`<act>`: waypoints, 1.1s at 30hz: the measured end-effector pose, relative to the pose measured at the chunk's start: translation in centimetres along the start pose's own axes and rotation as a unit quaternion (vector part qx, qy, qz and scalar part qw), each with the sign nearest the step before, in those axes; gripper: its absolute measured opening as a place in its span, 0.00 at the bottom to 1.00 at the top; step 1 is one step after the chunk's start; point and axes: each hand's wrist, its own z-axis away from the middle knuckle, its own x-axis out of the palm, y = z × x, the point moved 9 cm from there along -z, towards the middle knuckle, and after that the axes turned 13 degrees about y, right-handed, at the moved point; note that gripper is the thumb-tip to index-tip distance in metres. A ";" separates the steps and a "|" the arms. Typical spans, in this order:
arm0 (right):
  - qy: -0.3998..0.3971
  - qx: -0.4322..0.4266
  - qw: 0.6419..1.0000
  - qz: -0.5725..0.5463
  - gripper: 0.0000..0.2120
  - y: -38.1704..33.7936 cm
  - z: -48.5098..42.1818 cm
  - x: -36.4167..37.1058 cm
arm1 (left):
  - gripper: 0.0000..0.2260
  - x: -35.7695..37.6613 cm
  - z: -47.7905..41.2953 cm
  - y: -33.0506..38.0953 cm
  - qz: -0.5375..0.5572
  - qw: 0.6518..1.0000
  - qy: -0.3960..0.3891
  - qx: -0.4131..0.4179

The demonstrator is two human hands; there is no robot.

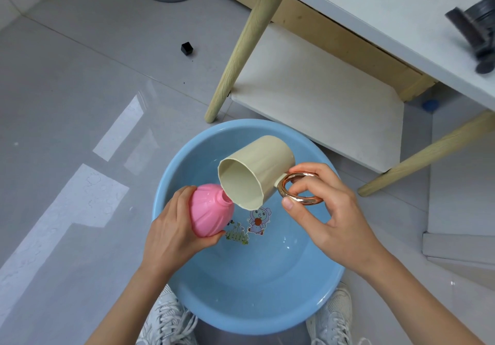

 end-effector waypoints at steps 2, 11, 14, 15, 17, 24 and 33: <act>0.000 -0.006 1.000 0.005 0.09 -0.2 0.1 0.0 | 0.43 0.0 0.0 0.0 -0.002 1.000 0.000 0.002; -0.002 -0.023 0.999 0.021 0.08 -0.7 0.1 0.1 | 0.43 0.0 0.0 0.0 -0.001 1.000 -0.003 0.001; -0.001 -0.035 0.999 0.029 0.08 -0.9 0.1 0.1 | 0.43 0.0 0.0 0.0 0.000 1.000 -0.002 0.000; 0.000 -0.038 0.999 0.031 0.08 -0.9 0.1 0.1 | 0.43 0.0 0.0 0.0 0.000 1.000 -0.003 0.000; 0.001 -0.041 0.999 0.035 0.09 -0.9 0.1 0.1 | 0.43 0.0 0.0 0.1 0.000 1.000 -0.003 0.000; 0.000 -0.049 0.998 0.050 0.09 -1.1 0.2 0.1 | 0.43 0.1 0.0 -0.1 -0.004 1.000 -0.004 -0.003; 0.002 -0.056 0.997 0.057 0.09 -1.2 0.2 0.1 | 0.43 0.0 0.0 0.0 -0.002 1.000 -0.002 -0.002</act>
